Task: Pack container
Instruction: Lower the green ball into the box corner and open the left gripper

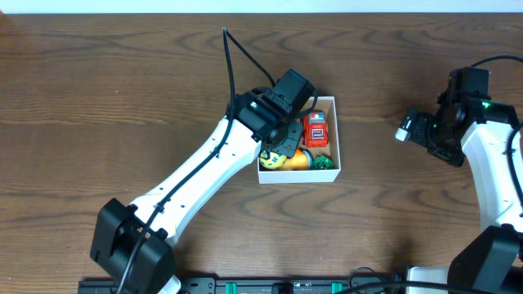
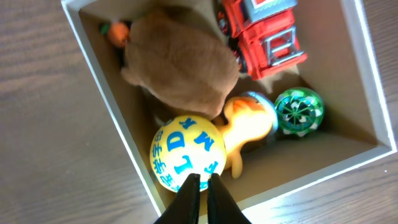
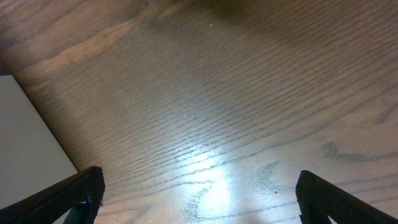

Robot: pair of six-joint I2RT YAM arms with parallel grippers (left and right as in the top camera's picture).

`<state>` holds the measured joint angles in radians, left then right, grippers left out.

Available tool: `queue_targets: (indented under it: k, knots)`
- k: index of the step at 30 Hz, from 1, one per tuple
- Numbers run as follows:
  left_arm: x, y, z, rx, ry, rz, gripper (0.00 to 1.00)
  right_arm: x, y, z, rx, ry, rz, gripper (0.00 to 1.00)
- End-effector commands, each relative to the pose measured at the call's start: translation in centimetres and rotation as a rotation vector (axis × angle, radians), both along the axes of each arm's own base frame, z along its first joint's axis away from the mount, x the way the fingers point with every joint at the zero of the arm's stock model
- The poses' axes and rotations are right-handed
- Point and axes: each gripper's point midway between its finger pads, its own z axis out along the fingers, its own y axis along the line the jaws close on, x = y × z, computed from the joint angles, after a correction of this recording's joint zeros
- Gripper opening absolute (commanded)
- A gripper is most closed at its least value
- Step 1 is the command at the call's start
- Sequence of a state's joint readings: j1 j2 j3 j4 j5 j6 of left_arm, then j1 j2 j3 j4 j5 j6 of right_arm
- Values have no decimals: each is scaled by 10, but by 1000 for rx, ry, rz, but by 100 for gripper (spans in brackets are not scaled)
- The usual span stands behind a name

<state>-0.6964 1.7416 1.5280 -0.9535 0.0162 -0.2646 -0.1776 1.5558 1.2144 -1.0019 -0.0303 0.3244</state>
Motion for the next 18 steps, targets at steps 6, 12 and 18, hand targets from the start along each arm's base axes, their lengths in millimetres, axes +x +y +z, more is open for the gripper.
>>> queue_targets:
  k: [6,12,18]
  knots:
    - [-17,18,-41,75,68,9,6,-1,-1,-1,2,5,11,99]
    - [-27,25,-79,87,88,10,6,-1,-1,-1,2,5,12,99]
    - [-26,24,-85,76,79,8,6,-2,0,-1,2,10,11,99]
